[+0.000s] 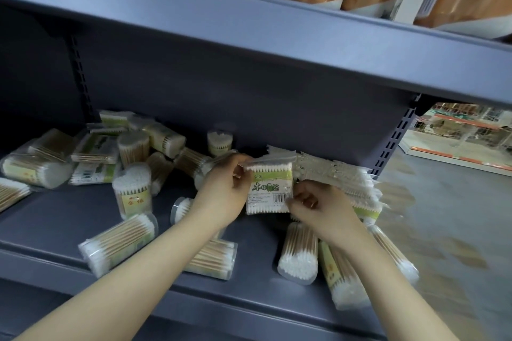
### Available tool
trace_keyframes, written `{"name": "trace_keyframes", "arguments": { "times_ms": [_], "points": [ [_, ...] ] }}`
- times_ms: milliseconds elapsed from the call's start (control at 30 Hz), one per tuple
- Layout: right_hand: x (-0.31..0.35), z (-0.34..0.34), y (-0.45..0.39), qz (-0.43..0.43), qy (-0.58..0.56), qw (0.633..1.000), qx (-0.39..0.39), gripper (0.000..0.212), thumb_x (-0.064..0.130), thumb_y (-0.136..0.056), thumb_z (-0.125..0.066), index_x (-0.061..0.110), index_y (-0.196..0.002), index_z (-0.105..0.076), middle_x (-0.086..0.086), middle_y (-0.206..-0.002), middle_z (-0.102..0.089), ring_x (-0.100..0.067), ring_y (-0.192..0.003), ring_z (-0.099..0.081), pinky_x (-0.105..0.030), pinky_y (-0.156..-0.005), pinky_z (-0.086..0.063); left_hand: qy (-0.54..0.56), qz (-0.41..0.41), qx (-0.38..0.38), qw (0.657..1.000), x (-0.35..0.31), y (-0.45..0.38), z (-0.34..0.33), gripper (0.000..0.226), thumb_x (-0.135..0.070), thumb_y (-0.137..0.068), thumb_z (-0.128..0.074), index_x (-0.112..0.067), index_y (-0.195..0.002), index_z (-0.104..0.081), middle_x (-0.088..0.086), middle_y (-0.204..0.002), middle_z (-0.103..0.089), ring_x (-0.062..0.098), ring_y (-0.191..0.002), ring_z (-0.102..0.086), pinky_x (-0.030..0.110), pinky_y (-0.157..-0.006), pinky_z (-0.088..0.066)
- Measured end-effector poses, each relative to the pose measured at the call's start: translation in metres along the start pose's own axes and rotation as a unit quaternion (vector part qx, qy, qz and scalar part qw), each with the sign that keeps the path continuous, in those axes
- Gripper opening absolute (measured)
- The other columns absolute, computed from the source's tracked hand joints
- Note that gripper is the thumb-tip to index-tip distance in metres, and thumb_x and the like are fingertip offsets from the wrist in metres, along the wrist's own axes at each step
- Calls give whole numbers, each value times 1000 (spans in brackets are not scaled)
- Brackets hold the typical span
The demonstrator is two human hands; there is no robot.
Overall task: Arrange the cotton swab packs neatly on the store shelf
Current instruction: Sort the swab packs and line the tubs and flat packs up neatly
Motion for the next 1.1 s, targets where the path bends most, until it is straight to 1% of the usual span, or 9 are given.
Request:
{"name": "trace_keyframes", "arguments": {
  "times_ms": [233,400,567,667,733,800,900,1000,1100],
  "points": [
    [-3,0,-1,10,39,999,4,11,22,-80,-64,12,-76,-64,15,-64,-53,3,-61,-49,-9,-59,-36,-27,-8,20,999,0,-4,-4,28,-20,-90,-56,-20,-119,-56,-20,-82,-49,8,-76,-54,18,-71,-39],
    [-5,0,-3,17,90,996,23,8,25,-80,-64,17,-82,-65,14,-73,-53,0,-63,-45,-6,-59,-34,-101,-47,90,990,-5,-6,-6,36,-25,-87,-62,-23,-122,-52,-10,-107,-57,11,-83,-58,24,-80,-45],
    [-19,14,-4,-33,84,995,-39,22,16,-80,-62,21,-101,-68,2,-100,-56,-14,-85,-52,-21,-68,-33,-220,-103,148,959,1,-8,-17,33,-26,-92,-55,-18,-123,-49,0,-121,-51,15,-101,-52,20,-74,-34],
    [-28,23,-6,-48,93,992,-74,26,10,-81,-58,19,-104,-66,0,-106,-58,-19,-96,-53,-22,-72,-33,-280,-119,170,937,5,-5,-28,33,-28,-95,-48,-19,-127,-47,-1,-128,-44,18,-108,-51,27,-82,-40],
    [-32,27,-8,-51,113,989,-80,29,10,-82,-56,20,-108,-65,1,-111,-57,-20,-104,-52,-22,-76,-33,-323,-124,164,924,6,-4,-31,32,-29,-94,-48,-19,-124,-50,-3,-126,-45,19,-106,-52,30,-80,-45],
    [-34,28,-11,-48,133,988,-65,36,10,-82,-56,21,-116,-61,1,-120,-55,-20,-114,-47,-21,-82,-32,-338,-189,129,913,2,-4,-31,24,-24,-84,-63,-14,-106,-63,1,-108,-54,25,-93,-59,34,-68,-50],
    [-36,22,-16,-69,166,983,27,55,14,-84,-55,22,-137,-42,0,-143,-37,-19,-133,-30,-24,-100,-28,-416,-239,138,866,2,-8,-35,32,-18,-43,-88,-14,-66,-66,2,-72,-57,23,-62,-59,27,-44,-46],
    [-43,11,-19,-95,187,972,104,70,15,-86,-56,22,-147,-21,2,-155,-15,-17,-142,-14,-27,-111,-18,-479,-240,149,831,0,-10,-42,49,-15,-22,-89,-18,-64,-65,0,-68,-55,19,-58,-57,22,-43,-27],
    [-50,4,-23,-93,207,966,120,74,12,-85,-55,20,-148,-16,1,-156,-12,-16,-143,-12,-25,-113,-16,-504,-253,156,811,3,-12,-50,56,-12,-18,-88,-18,-68,-65,1,-69,-54,20,-57,-55,24,-42,-21]
  ]
}}
Point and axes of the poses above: each hand's wrist, its own y-axis away from the middle knuckle, its own z-axis out of the back of the hand, x = y × z, the point moved 4 cm from there along -y, towards the middle knuckle
